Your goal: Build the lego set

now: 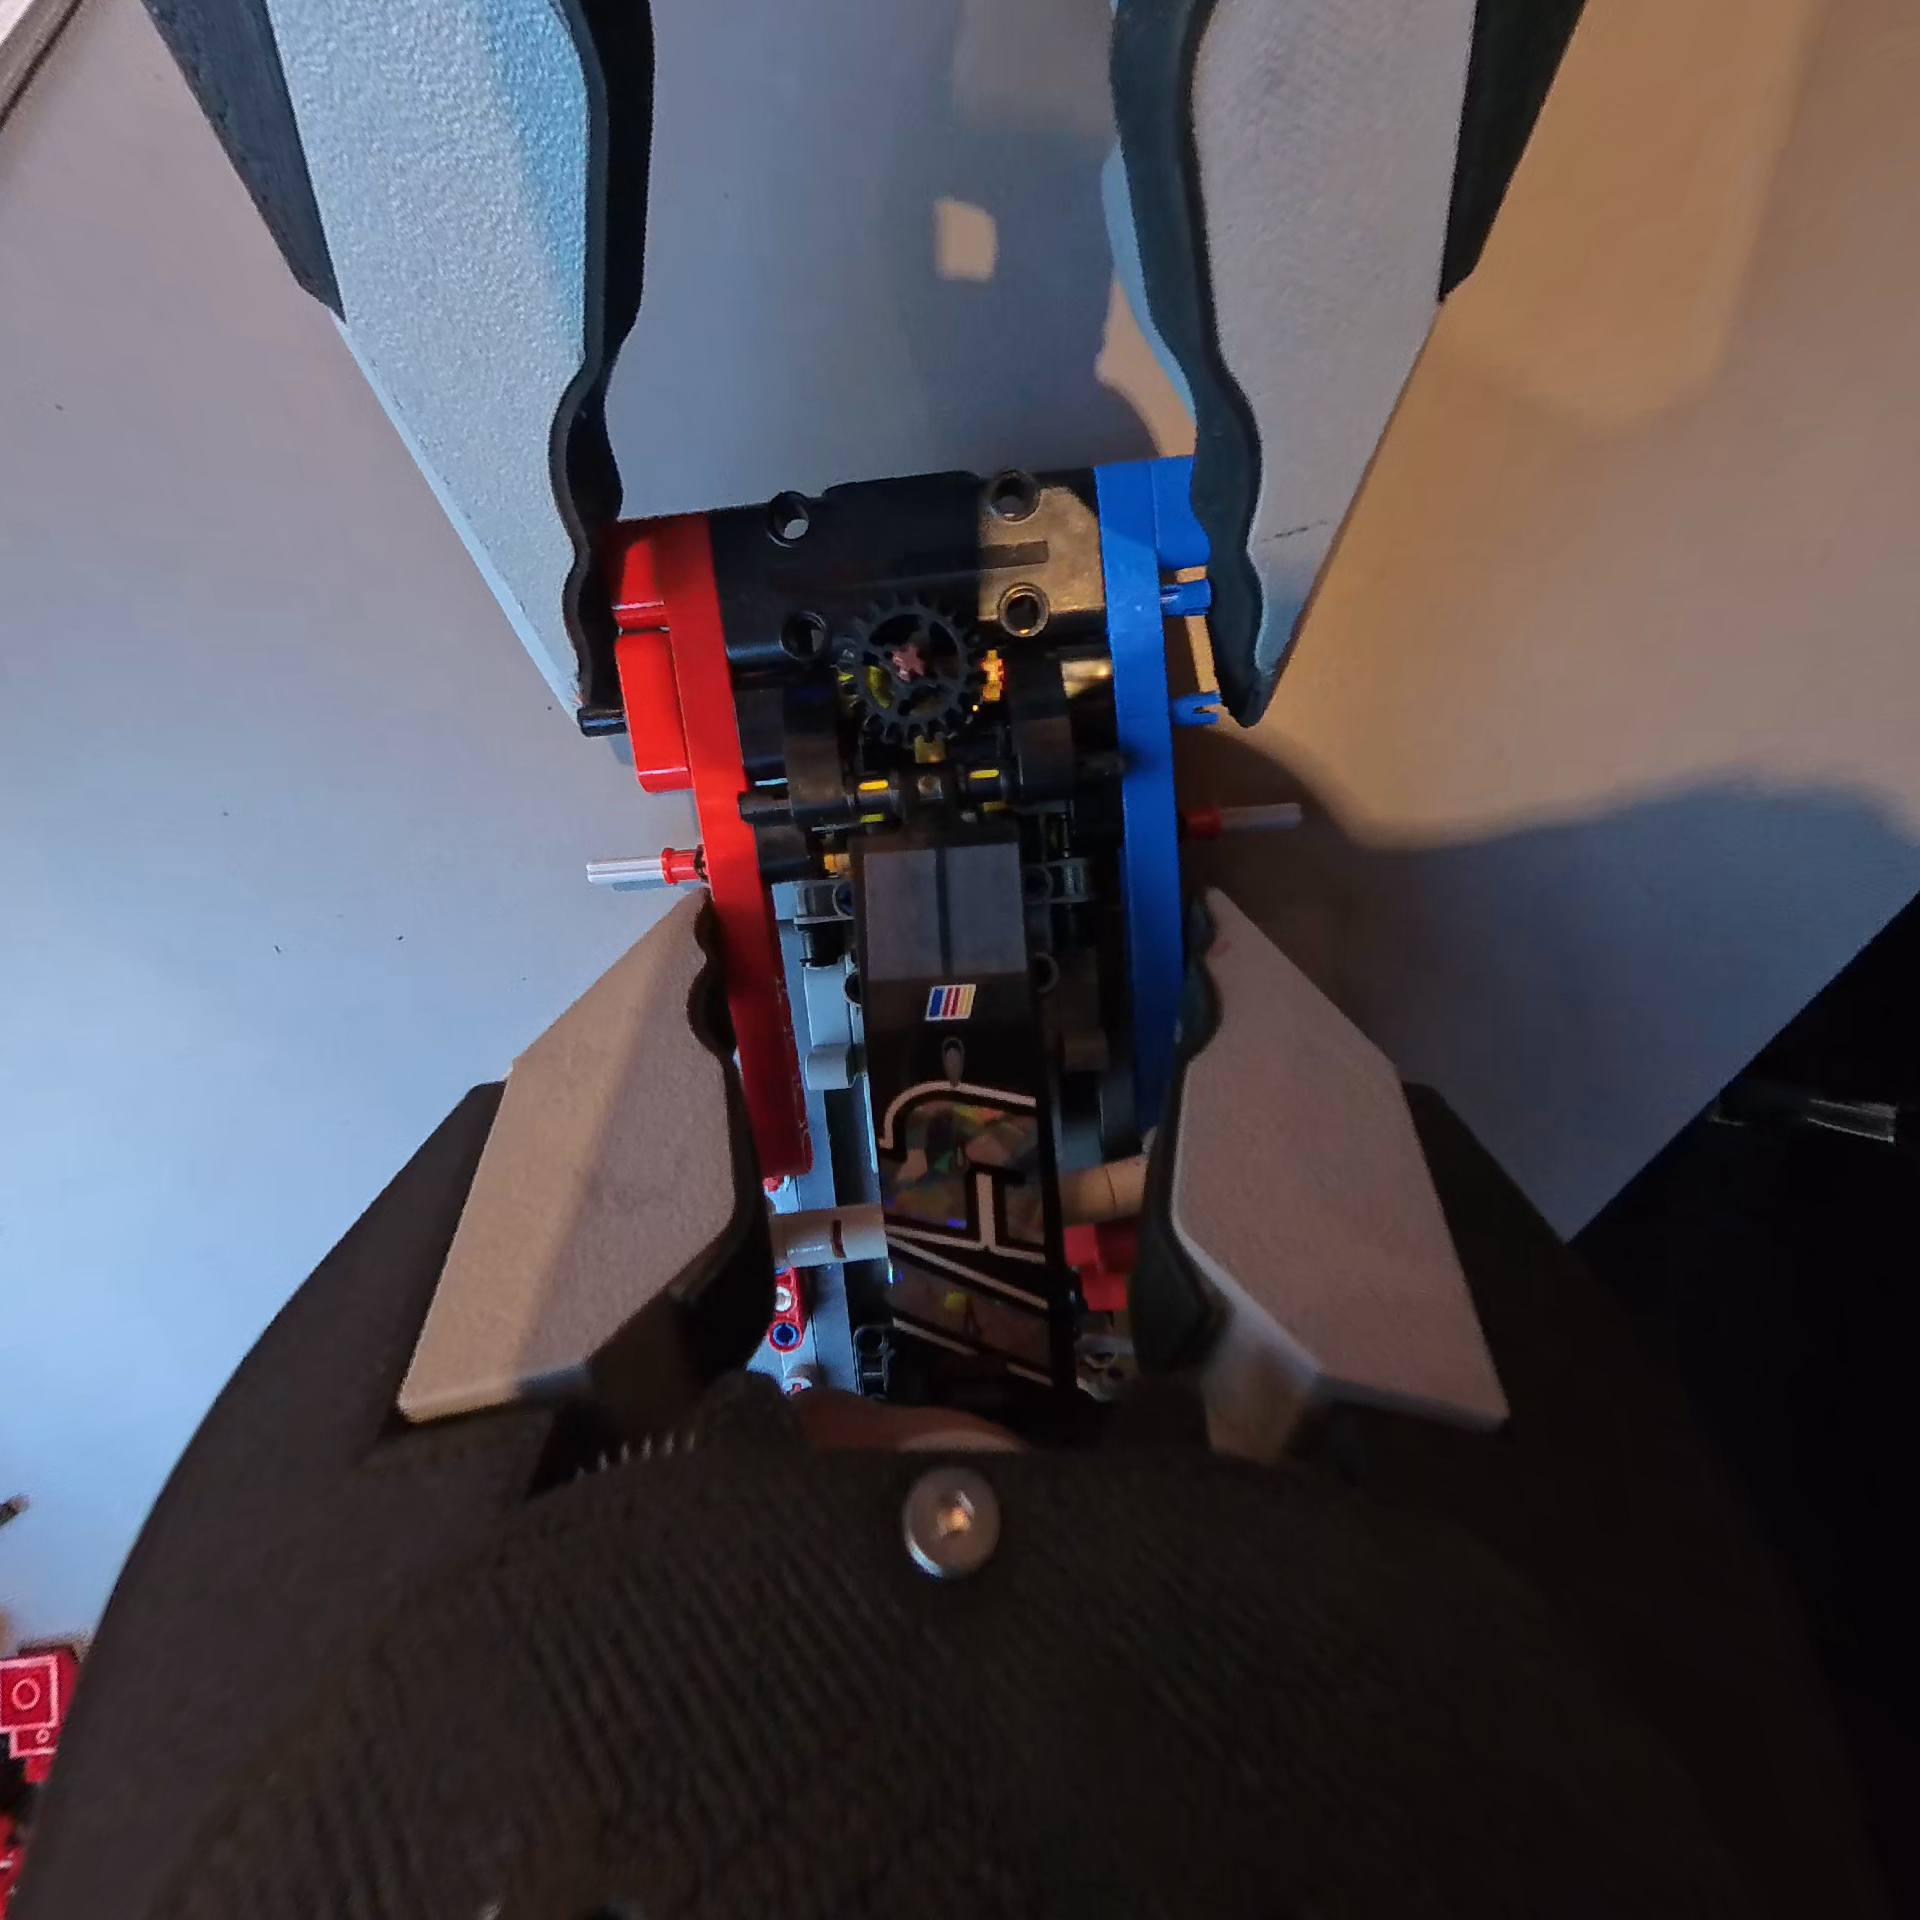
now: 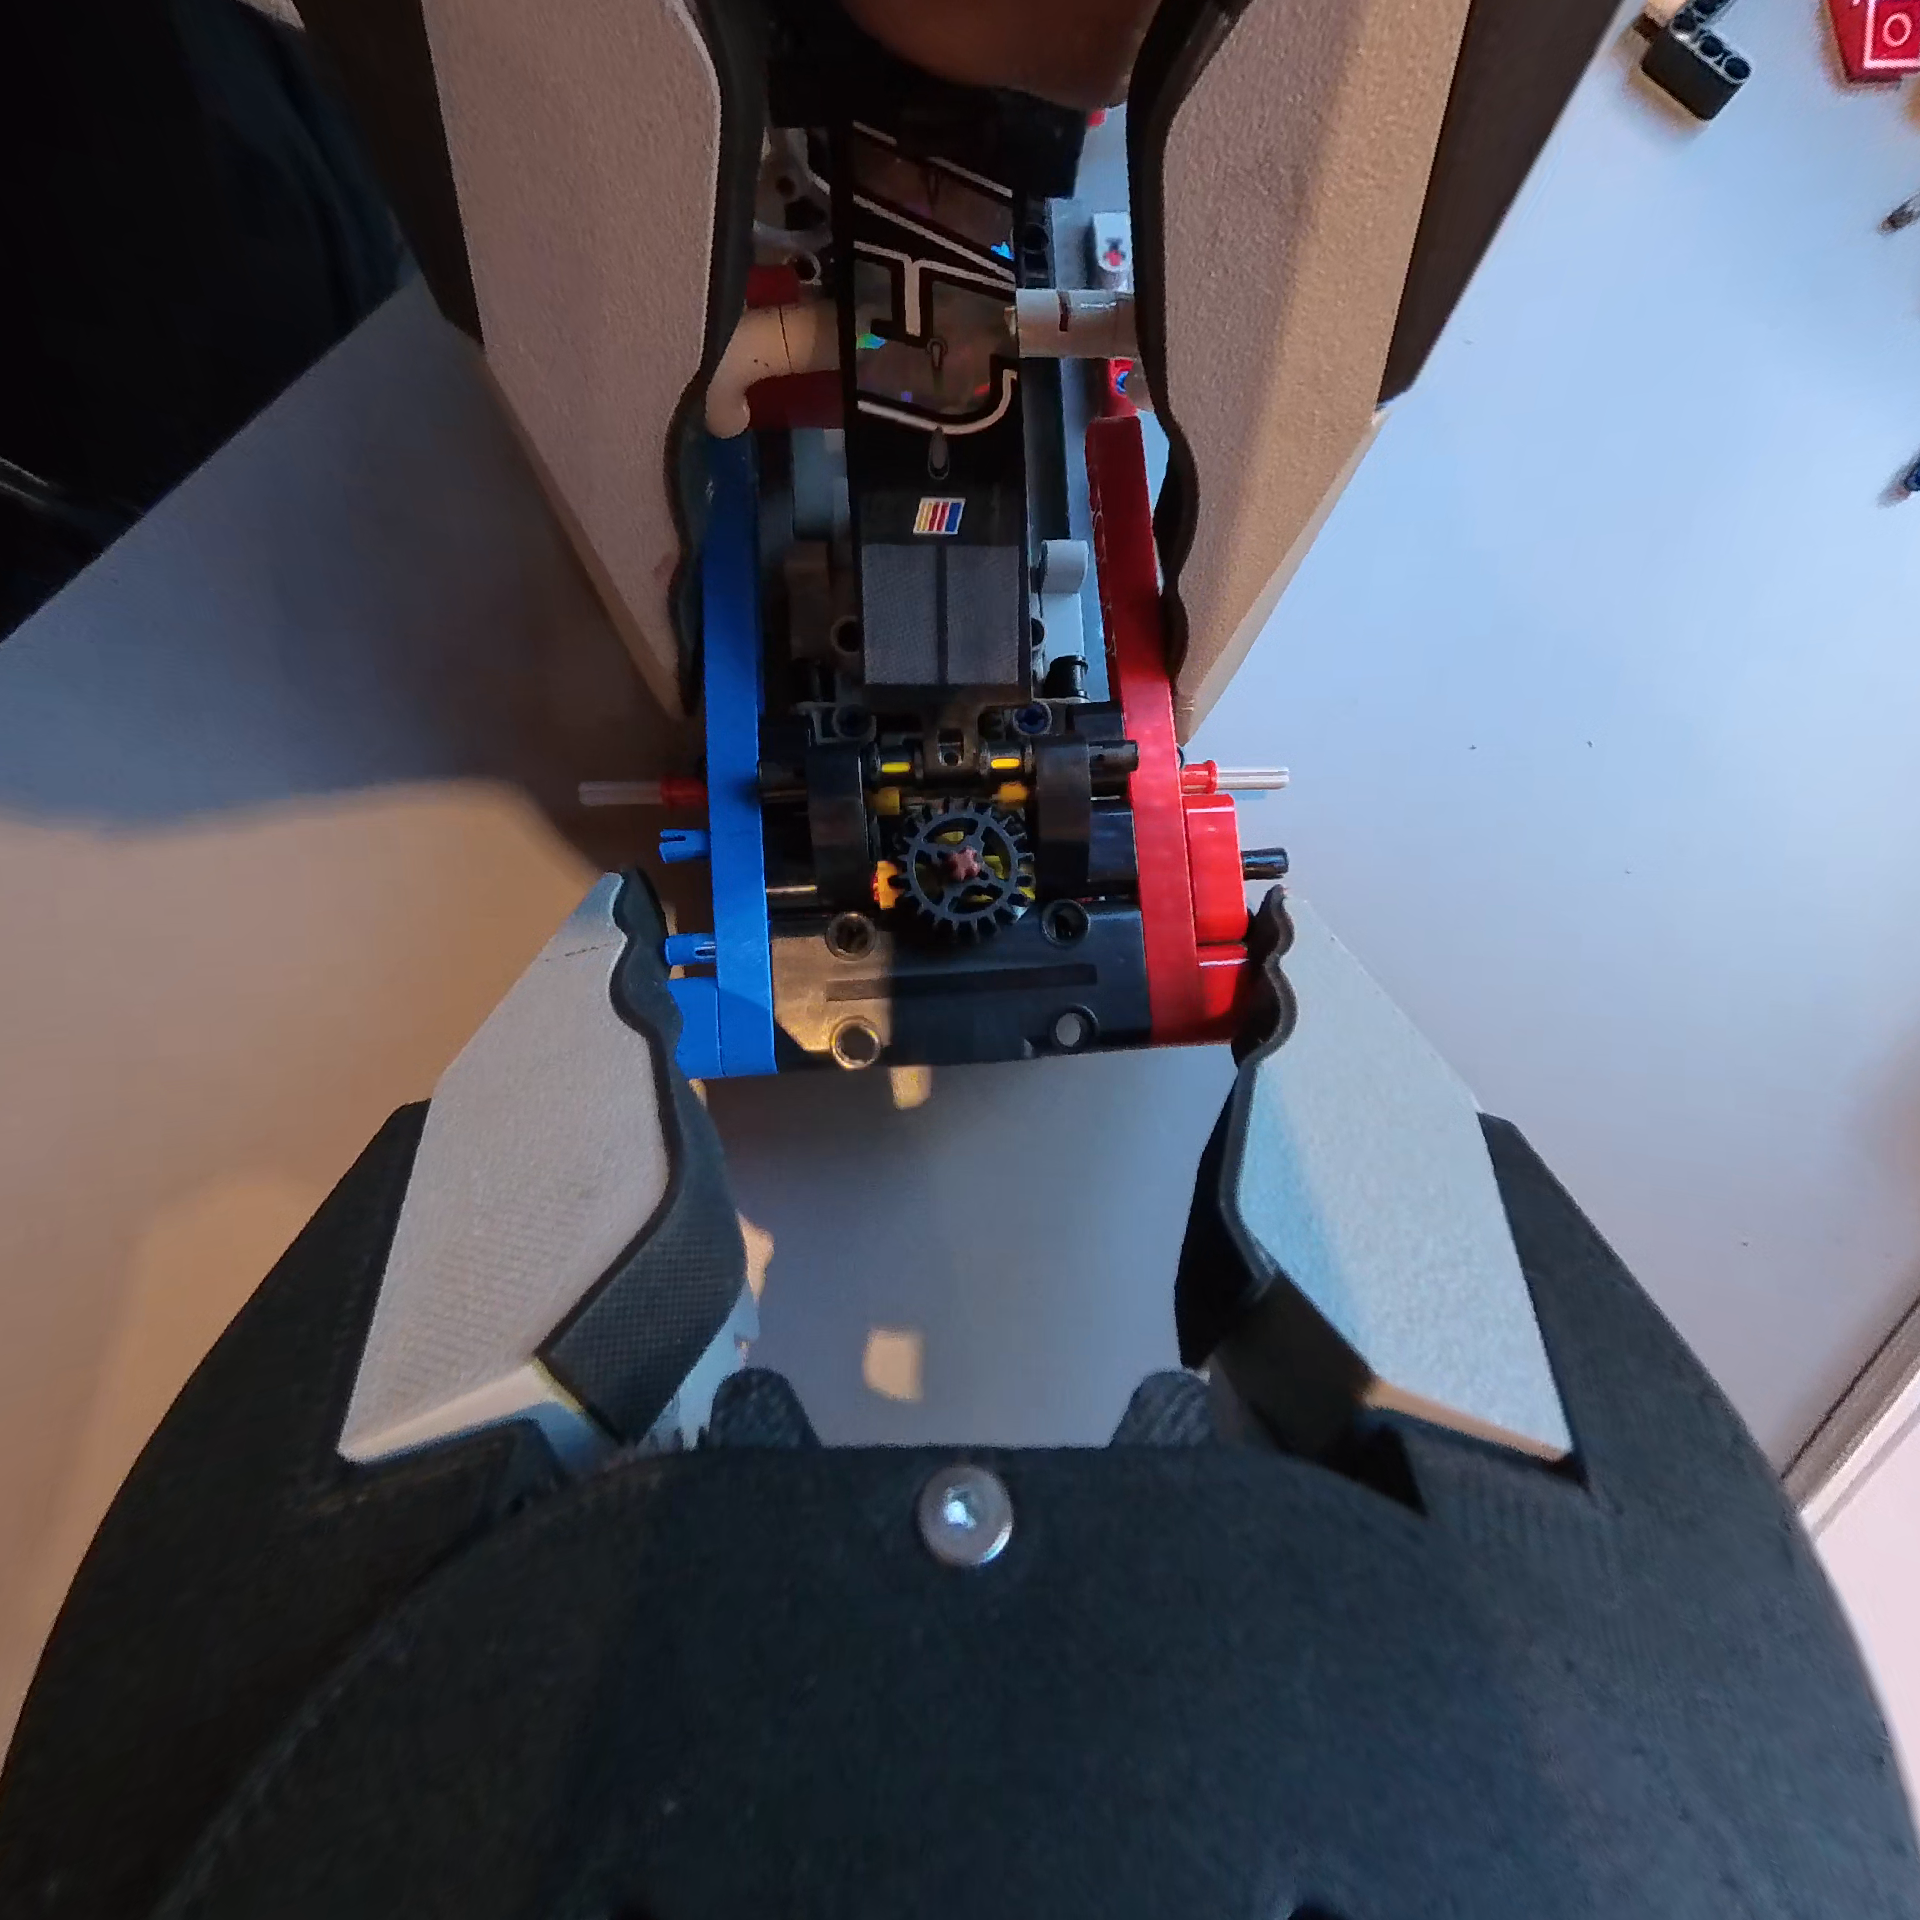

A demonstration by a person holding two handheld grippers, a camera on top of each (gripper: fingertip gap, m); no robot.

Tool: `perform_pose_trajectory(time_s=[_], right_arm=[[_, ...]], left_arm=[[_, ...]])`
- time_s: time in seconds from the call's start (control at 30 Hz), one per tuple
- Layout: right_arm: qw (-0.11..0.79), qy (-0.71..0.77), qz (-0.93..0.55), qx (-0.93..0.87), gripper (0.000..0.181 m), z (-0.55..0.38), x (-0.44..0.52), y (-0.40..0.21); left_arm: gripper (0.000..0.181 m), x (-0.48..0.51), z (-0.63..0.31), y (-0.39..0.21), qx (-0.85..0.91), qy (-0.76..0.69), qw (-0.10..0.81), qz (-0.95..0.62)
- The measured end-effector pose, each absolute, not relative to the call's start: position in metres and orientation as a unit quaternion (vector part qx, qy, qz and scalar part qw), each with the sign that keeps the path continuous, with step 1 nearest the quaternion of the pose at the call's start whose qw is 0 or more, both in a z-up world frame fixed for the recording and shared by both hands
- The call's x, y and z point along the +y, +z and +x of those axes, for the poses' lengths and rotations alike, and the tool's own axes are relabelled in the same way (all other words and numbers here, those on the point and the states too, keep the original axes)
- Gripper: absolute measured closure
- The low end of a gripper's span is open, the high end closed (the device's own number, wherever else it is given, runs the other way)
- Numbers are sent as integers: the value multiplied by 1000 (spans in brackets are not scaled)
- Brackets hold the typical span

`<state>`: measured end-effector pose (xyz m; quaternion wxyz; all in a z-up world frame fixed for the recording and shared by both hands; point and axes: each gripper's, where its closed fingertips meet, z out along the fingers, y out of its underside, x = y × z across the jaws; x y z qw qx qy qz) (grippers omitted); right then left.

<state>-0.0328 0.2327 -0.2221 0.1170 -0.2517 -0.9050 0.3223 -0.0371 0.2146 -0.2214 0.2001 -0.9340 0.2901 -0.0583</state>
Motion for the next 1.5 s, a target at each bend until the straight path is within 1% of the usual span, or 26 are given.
perform_pose_trajectory(time_s=[0.23, 0.33, 0.4, 0.47, 0.53, 0.63, 0.7, 0.73, 0.8, 0.83, 0.87, 0.9, 0.93, 0.97, 1.0, 1.07, 1.1, 1.17, 1.27, 1.33, 1.43, 1.5], right_arm=[[115, 327, -258, -902, 73, -34, 232, -221], [137, 327, -266, -897, 71, -37, 233, -221], [172, 316, -287, -888, 62, -42, 239, -217], [191, 315, -312, -876, 67, -38, 245, -208], [207, 336, -343, -852, 68, -27, 247, -195], [244, 355, -398, -810, 70, 5, 255, -173], [247, 392, -433, -773, 82, 34, 253, -160], [240, 415, -458, -749, 79, 48, 250, -158], [217, 438, -529, -694, 107, 70, 249, -170], [205, 444, -563, -666, 99, 78, 245, -179], [202, 444, -591, -643, 97, 84, 242, -188], [221, 428, -622, -617, 114, 87, 244, -197], [246, 412, -650, -589, 118, 90, 247, -202], [270, 397, -674, -561, 116, 92, 249, -205], [291, 377, -696, -538, 129, 93, 251, -208], [320, 332, -714, -527, 123, 90, 252, -215], [329, 299, -726, -524, 127, 88, 255, -221], [330, 248, -744, -526, 125, 81, 261, -234], [336, 218, -750, -526, 133, 69, 272, -238], [340, 220, -750, -522, 147, 63, 277, -237], [338, 226, -747, -527, 159, 60, 277, -237], [337, 227, -742, -534, 180, 62, 276, -237]], left_arm=[[96, 216, -37, -220, 278, -70, 208, -935], [90, 216, -35, -220, 276, -85, 225, -931], [78, 217, -33, -219, 267, -101, 238, -928], [75, 216, -30, -212, 264, -120, 254, -923], [67, 213, -25, -204, 263, -143, 265, -917], [68, 211, -35, -189, 255, -118, 290, -915], [74, 206, -40, -171, 254, -105, 315, -908], [79, 204, -44, -161, 249, -94, 330, -906], [85, 196, -45, -145, 240, -86, 355, -899], [85, 190, -42, -137, 237, -93, 367, -895], [87, 185, -39, -132, 232, -100, 377, -891], [91, 180, -34, -128, 230, -106, 386, -887], [94, 175, -29, -128, 231, -110, 391, -884], [97, 171, -25, -129, 233, -110, 393, -883], [101, 168, -21, -132, 235, -106, 395, -882], [103, 161, -12, -139, 239, -110, 390, -882], [105, 158, -5, -142, 241, -122, 387, -882], [107, 153, 9, -149, 249, -142, 378, -880], [108, 149, 20, -157, 264, -142, 371, -879], [109, 148, 23, -160, 276, -132, 373, -876], [111, 146, 27, -165, 291, -135, 369, -872], [112, 145, 33, -166, 301, -145, 367, -868]])
